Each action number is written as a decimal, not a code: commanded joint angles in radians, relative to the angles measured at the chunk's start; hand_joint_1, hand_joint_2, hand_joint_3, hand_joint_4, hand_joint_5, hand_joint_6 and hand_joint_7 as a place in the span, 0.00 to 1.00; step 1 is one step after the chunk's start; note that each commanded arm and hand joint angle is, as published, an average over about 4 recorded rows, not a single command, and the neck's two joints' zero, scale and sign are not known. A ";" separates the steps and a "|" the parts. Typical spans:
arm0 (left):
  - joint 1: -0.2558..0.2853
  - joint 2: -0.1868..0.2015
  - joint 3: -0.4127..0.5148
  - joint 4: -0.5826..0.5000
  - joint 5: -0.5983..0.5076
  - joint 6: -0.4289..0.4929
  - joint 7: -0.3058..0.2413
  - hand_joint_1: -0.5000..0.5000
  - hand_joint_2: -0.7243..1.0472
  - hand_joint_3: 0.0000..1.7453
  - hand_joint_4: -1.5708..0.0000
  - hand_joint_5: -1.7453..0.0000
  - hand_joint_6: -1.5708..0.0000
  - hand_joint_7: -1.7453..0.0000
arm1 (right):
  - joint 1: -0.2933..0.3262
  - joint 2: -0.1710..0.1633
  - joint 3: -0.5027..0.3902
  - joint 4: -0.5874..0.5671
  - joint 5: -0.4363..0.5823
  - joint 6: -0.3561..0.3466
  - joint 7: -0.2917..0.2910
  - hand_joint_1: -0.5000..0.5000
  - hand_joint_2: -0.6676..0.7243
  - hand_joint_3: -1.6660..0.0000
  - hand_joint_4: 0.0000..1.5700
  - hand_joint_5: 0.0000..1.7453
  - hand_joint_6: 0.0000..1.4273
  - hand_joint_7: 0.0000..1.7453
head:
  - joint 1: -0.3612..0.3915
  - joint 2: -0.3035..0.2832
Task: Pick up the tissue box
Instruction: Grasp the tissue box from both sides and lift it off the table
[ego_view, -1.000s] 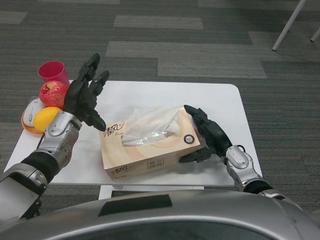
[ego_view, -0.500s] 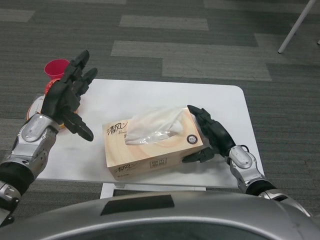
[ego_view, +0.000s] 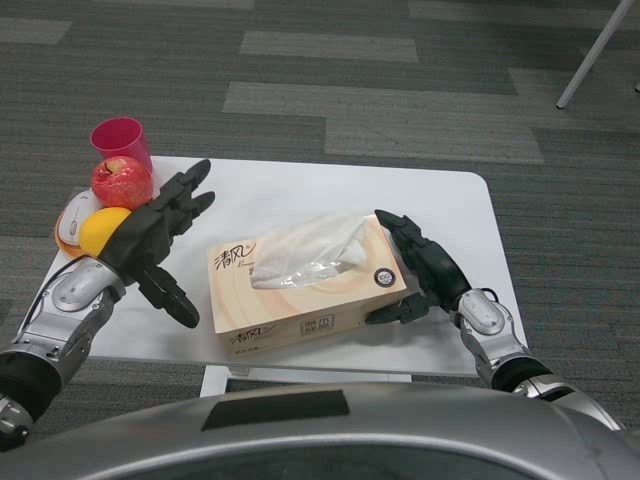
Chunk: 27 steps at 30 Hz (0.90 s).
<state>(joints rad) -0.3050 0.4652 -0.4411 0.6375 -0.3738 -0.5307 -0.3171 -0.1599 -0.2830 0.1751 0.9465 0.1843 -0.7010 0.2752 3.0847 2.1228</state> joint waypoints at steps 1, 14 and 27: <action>-0.035 -0.033 -0.029 0.075 0.038 0.005 -0.007 1.00 0.23 0.00 1.00 0.76 1.00 0.94 | 0.004 -0.012 0.011 0.025 -0.002 0.032 -0.002 0.08 0.36 0.81 0.00 0.00 0.00 0.12 | -0.004 0.000; -0.120 -0.119 -0.095 0.297 0.111 -0.003 -0.009 1.00 0.20 0.00 1.00 0.76 1.00 0.94 | 0.003 -0.017 0.018 0.023 -0.002 0.032 -0.008 0.08 0.36 0.81 0.00 0.00 0.00 0.11 | -0.014 0.000; -0.156 -0.180 -0.047 0.349 0.101 -0.029 0.017 1.00 0.20 0.00 1.00 0.82 1.00 0.96 | 0.003 -0.022 0.045 0.020 0.001 0.032 -0.018 0.08 0.36 0.81 0.00 0.00 0.00 0.12 | -0.009 0.006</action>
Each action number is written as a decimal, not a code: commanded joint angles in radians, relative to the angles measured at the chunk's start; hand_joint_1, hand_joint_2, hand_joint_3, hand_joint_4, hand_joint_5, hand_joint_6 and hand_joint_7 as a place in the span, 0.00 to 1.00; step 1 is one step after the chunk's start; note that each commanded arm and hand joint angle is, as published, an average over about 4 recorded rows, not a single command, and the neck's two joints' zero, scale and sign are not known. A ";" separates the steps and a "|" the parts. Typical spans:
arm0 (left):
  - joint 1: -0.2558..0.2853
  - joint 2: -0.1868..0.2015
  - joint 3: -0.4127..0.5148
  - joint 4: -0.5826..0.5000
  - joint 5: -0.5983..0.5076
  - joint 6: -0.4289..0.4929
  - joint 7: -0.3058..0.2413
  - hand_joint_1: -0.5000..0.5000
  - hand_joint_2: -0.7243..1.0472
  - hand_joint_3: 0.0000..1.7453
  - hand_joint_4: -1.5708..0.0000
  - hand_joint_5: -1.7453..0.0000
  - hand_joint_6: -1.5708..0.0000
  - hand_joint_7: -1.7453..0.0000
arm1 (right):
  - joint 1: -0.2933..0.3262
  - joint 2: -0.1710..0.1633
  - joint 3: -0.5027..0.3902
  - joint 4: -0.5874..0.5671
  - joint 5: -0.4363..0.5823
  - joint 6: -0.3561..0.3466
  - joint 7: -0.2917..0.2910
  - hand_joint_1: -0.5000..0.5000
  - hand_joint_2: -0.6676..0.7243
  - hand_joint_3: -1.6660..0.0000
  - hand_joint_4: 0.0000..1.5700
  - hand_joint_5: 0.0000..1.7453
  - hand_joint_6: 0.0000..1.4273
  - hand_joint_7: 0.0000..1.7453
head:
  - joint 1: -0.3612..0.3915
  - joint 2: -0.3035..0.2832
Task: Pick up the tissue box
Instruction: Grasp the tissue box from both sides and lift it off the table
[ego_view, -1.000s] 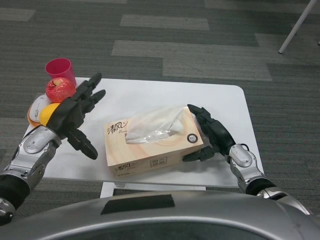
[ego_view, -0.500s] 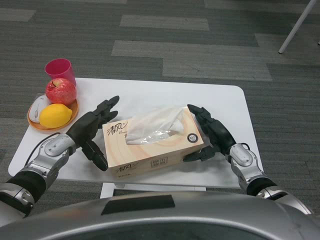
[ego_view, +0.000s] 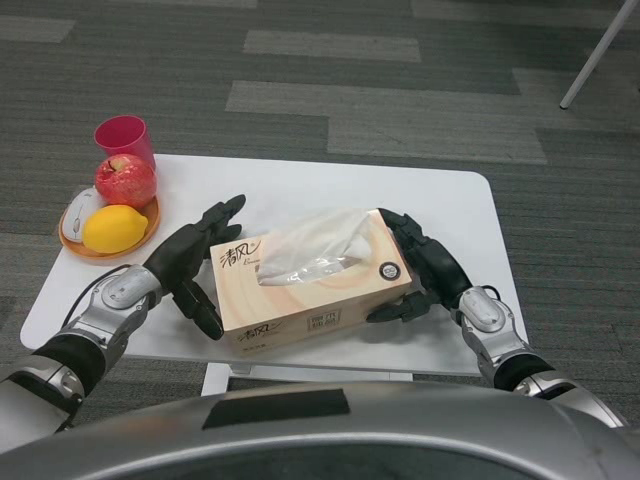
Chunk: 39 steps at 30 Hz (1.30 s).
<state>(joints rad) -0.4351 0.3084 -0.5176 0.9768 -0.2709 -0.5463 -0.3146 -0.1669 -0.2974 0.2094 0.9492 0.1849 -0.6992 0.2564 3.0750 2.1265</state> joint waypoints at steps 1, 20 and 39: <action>-0.027 -0.028 0.044 0.011 -0.002 -0.017 0.018 1.00 0.20 0.00 1.00 0.82 1.00 0.96 | 0.010 -0.008 0.012 0.016 0.001 0.030 0.001 0.08 0.36 0.81 0.00 0.00 0.00 0.12 | 0.001 0.004; -0.015 -0.048 0.309 0.022 -0.001 -0.098 0.063 1.00 0.20 0.00 1.00 0.82 1.00 0.96 | 0.014 -0.011 0.025 0.010 0.006 0.024 -0.006 0.08 0.36 0.81 0.00 0.00 0.00 0.08 | 0.002 0.011; 0.086 0.034 0.123 -0.055 -0.044 -0.090 0.006 1.00 0.20 0.00 1.00 0.76 1.00 0.96 | 0.012 -0.012 0.019 0.010 0.008 0.017 -0.011 0.06 0.33 0.81 0.00 0.00 0.00 0.08 | 0.011 0.013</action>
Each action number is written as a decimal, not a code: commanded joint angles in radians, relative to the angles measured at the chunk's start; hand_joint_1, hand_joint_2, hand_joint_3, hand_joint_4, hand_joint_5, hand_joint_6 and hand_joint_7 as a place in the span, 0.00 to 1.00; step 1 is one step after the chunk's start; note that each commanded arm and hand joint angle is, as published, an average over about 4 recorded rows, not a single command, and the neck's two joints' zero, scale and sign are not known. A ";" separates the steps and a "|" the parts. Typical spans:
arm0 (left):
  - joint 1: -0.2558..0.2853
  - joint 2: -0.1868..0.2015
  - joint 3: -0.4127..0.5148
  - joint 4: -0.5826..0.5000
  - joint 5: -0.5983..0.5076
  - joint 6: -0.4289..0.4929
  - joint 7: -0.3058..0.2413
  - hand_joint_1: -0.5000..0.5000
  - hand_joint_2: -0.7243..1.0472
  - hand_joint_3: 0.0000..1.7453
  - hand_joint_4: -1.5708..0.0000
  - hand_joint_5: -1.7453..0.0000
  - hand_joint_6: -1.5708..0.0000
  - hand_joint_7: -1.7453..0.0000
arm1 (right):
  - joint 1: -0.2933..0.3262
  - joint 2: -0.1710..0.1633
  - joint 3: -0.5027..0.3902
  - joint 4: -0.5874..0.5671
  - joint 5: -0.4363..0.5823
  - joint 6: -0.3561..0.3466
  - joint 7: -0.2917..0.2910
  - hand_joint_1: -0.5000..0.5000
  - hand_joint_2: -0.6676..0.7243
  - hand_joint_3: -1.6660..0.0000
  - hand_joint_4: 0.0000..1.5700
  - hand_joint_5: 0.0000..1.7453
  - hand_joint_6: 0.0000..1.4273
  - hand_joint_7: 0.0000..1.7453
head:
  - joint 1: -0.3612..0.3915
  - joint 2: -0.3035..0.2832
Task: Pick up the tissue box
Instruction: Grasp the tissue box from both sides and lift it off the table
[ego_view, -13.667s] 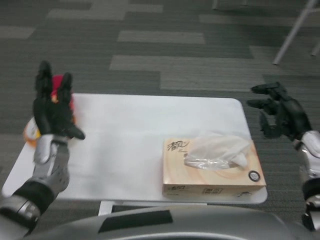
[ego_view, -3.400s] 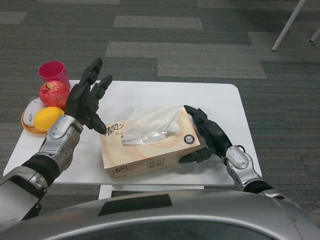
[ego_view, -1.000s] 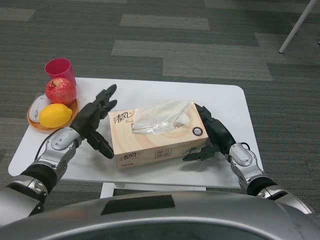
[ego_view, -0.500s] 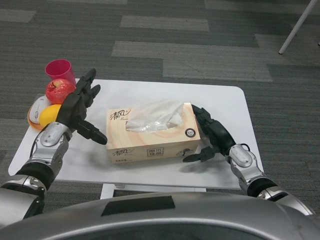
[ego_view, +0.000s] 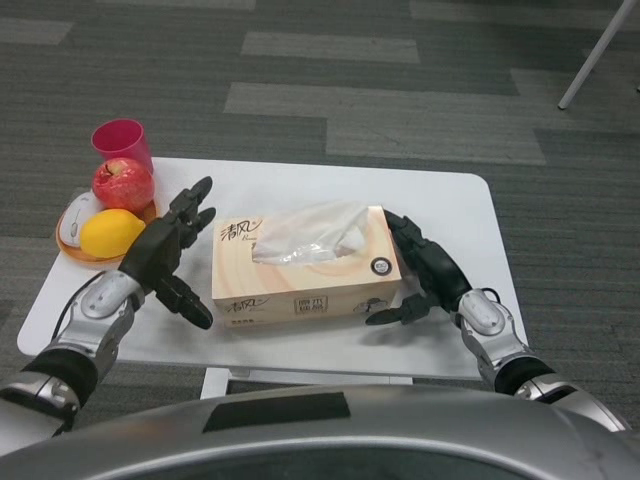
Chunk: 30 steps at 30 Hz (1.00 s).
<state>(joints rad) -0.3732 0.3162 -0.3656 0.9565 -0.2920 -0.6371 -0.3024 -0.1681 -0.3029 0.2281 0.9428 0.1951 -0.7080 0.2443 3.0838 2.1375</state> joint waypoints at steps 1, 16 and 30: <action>0.031 0.029 -0.033 -0.044 -0.023 0.002 -0.006 1.00 0.20 0.00 1.00 0.76 1.00 0.96 | 0.013 -0.007 0.000 0.016 -0.002 0.025 0.001 0.06 0.32 0.81 0.00 0.00 0.00 0.08 | 0.002 0.003; 0.057 0.000 -0.054 -0.053 -0.027 0.025 0.007 1.00 0.20 0.00 1.00 0.66 1.00 0.96 | 0.013 -0.009 0.003 0.017 -0.002 0.023 0.001 0.06 0.32 0.81 0.00 0.03 0.00 0.08 | 0.006 -0.001; -0.015 -0.064 -0.118 0.043 -0.004 0.027 0.076 1.00 0.23 0.00 1.00 0.65 1.00 0.96 | 0.013 -0.005 0.025 0.016 -0.002 0.018 -0.008 0.07 0.31 0.81 0.00 0.01 0.00 0.08 | 0.005 0.003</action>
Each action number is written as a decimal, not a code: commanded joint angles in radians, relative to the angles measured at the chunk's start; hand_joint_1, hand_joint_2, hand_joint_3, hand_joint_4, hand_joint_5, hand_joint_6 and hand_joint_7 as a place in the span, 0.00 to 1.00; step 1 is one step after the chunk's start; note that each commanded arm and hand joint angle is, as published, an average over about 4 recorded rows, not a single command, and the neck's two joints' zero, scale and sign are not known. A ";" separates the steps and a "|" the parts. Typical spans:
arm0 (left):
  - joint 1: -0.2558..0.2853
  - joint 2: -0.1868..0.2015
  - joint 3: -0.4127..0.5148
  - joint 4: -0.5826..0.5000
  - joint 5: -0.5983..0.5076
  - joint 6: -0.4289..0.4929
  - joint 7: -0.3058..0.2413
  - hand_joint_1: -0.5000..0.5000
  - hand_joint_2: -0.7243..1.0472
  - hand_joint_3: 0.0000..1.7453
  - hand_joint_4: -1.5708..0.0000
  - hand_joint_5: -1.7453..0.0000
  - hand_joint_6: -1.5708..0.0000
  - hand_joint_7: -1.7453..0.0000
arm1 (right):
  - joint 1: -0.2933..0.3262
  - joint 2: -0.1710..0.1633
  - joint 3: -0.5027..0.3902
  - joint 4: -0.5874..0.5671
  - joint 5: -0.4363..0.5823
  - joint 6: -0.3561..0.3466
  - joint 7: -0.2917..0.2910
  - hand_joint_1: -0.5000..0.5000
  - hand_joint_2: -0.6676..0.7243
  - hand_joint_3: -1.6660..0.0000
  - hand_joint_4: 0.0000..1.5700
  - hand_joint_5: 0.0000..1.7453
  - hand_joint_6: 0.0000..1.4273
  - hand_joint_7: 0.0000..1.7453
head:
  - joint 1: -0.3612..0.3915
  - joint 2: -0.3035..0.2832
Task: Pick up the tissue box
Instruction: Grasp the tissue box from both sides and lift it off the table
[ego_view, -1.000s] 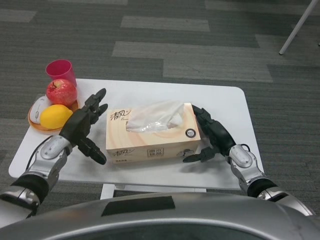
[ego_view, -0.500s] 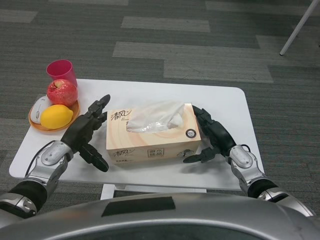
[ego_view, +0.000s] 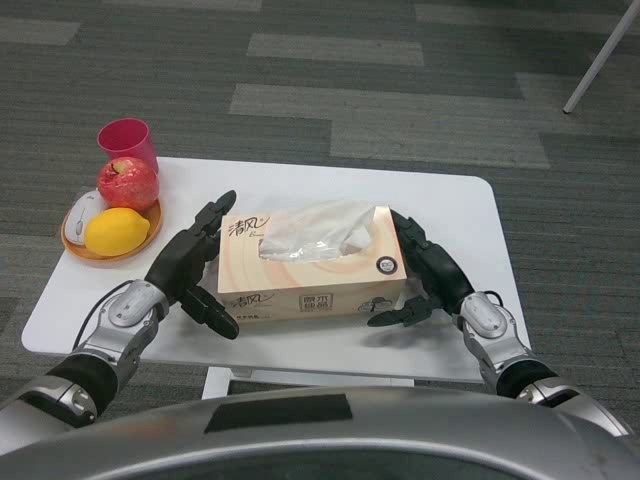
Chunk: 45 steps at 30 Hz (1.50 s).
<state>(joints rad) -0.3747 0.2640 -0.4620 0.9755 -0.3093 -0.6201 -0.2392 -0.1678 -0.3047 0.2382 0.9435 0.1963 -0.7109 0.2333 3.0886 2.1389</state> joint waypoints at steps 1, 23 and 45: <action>-0.017 -0.013 -0.026 0.030 0.013 0.010 0.019 1.00 0.24 0.00 1.00 0.65 1.00 0.96 | 0.013 -0.004 0.016 0.015 -0.003 0.021 0.002 0.07 0.30 0.81 0.00 0.01 0.00 0.08 | -0.001 0.002; -0.020 -0.025 0.051 0.022 -0.016 -0.056 0.031 1.00 0.25 0.00 1.00 0.75 1.00 0.96 | 0.012 -0.010 0.039 -0.055 -0.003 0.004 -0.030 0.04 0.24 0.76 0.00 0.01 0.00 0.05 | -0.014 0.012; -0.018 -0.003 0.113 -0.136 -0.031 -0.076 0.029 1.00 0.25 0.00 1.00 0.75 1.00 0.96 | 0.001 -0.030 0.062 -0.198 0.015 -0.023 -0.115 0.04 0.18 0.71 0.00 0.06 0.00 0.04 | -0.008 0.020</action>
<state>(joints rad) -0.3867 0.2603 -0.3570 0.8625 -0.3277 -0.6897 -0.2091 -0.1579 -0.3283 0.2869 0.7770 0.2148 -0.7149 0.1111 3.0796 2.1583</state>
